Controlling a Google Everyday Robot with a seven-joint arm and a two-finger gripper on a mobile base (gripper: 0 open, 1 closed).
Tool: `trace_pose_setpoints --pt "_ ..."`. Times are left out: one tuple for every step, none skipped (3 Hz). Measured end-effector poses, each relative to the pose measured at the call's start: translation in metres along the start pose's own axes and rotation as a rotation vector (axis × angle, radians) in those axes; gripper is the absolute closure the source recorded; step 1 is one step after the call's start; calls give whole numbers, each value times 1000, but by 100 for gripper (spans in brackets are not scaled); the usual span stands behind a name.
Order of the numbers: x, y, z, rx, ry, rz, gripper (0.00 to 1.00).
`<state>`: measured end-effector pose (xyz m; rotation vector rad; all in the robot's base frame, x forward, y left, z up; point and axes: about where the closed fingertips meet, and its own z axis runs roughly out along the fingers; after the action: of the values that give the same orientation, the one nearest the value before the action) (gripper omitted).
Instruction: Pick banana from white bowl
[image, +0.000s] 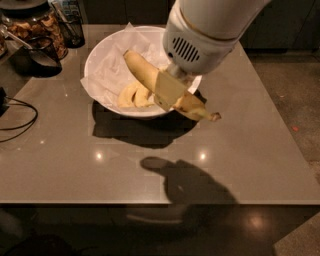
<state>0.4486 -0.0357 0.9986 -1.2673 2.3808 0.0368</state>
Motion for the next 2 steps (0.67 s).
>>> trace_pose_setpoints --pt "18 19 12 -30 48 15 100" --pt "29 29 30 -74 59 29 100"
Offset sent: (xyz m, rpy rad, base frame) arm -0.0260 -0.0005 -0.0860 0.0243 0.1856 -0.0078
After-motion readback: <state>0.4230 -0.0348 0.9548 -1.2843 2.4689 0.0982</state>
